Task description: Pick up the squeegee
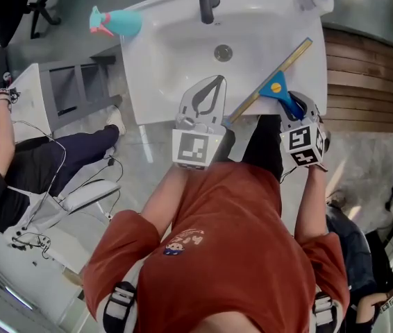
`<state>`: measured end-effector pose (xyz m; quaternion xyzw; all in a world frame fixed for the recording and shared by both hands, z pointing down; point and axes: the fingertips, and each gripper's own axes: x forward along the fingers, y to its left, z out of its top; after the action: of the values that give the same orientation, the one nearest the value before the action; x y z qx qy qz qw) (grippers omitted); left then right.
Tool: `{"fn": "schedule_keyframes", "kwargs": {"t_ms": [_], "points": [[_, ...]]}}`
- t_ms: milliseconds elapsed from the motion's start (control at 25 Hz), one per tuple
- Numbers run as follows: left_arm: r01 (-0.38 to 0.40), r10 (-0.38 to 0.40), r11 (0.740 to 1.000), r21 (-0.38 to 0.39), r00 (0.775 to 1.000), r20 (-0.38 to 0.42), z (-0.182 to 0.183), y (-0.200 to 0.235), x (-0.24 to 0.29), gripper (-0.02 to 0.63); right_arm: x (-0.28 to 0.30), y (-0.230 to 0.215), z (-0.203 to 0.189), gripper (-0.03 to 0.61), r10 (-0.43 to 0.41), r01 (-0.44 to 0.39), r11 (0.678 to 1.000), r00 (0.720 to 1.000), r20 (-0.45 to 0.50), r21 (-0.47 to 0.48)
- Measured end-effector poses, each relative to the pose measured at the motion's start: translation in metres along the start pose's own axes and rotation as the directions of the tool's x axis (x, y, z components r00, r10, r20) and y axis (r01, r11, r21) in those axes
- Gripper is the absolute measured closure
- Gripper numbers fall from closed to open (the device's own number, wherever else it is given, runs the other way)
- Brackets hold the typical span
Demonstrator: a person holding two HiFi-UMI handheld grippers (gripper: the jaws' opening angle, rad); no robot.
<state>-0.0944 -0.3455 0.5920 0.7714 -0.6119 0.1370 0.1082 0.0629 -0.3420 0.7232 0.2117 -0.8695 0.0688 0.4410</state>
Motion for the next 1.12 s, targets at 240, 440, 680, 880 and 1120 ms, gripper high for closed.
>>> {"fn": "schedule_keyframes", "kwargs": {"t_ms": [240,440,680,880,1120], "points": [[0.0,0.001,1.0,-0.006,1.0,0.018,0.005,-0.001,-0.003,0.595,-0.001,0.003,0.0,0.44,0.003,-0.003,1.0,1.0,0.007,0.007],[0.002,-0.002,1.0,-0.001,1.0,0.027,0.01,-0.001,-0.009,0.595,-0.007,0.009,-0.002,0.44,-0.01,0.01,1.0,1.0,-0.003,0.017],[0.0,0.0,1.0,0.005,0.999,0.055,0.015,0.001,-0.019,0.595,-0.015,0.016,-0.002,0.44,-0.039,0.039,0.998,0.999,0.012,0.043],[0.009,-0.01,1.0,0.014,0.997,0.08,0.026,0.001,-0.035,0.595,-0.028,0.023,0.005,0.44,-0.082,0.08,0.995,0.996,0.027,0.064],[0.034,-0.036,0.999,0.021,0.993,0.112,0.04,-0.001,-0.058,0.595,-0.049,0.03,0.015,0.44,-0.165,0.158,0.981,0.985,0.051,0.108]]}}
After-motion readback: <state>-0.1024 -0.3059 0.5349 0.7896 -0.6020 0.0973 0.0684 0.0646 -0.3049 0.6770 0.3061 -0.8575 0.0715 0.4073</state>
